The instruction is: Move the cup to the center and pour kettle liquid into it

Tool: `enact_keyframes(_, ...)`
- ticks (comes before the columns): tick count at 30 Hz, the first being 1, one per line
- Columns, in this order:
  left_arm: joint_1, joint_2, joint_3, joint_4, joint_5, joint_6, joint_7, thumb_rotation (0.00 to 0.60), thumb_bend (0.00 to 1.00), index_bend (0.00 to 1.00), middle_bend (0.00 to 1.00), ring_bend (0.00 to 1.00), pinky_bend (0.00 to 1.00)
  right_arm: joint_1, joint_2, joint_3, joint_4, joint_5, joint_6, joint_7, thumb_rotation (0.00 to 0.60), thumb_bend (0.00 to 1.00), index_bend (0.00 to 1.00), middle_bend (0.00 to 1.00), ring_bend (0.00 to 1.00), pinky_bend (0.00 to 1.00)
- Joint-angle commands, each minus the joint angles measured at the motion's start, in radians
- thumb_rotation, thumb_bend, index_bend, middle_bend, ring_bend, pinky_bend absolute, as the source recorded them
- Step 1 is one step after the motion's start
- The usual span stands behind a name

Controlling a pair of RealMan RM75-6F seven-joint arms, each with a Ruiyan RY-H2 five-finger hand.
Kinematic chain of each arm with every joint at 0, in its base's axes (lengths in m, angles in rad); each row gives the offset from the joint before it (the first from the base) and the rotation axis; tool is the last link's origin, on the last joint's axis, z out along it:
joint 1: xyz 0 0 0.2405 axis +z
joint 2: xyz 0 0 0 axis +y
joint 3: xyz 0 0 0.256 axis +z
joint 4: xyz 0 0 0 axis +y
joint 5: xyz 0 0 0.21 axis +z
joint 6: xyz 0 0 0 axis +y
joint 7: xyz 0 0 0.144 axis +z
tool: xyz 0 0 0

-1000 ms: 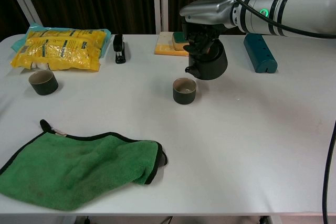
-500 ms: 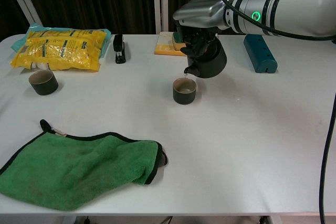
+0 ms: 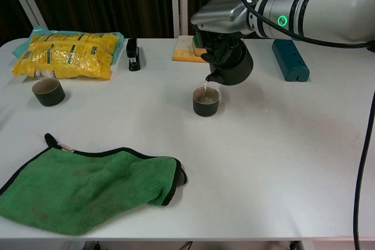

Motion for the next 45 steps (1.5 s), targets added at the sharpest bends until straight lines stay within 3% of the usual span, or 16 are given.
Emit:
enact_keyframes(1, 0.001, -0.001, 0.001, 0.002, 0.0, 0.0, -0.002, 0.6, 0.13, 0.16, 0.13, 0.15, 0.25, 0.002, 0.0, -0.004, 0.0, 0.001, 0.004, -0.009, 0.586, 0.6, 1.0, 1.0, 0.94, 0.46)
enact_keyframes(45, 0.003, 0.0, 0.0, 0.006, 0.003, 0.002, -0.012, 0.6, 0.13, 0.16, 0.13, 0.15, 0.25, 0.018, 0.002, -0.039, -0.01, 0.022, 0.037, -0.122, 0.6, 0.59, 1.0, 1.0, 0.94, 0.46)
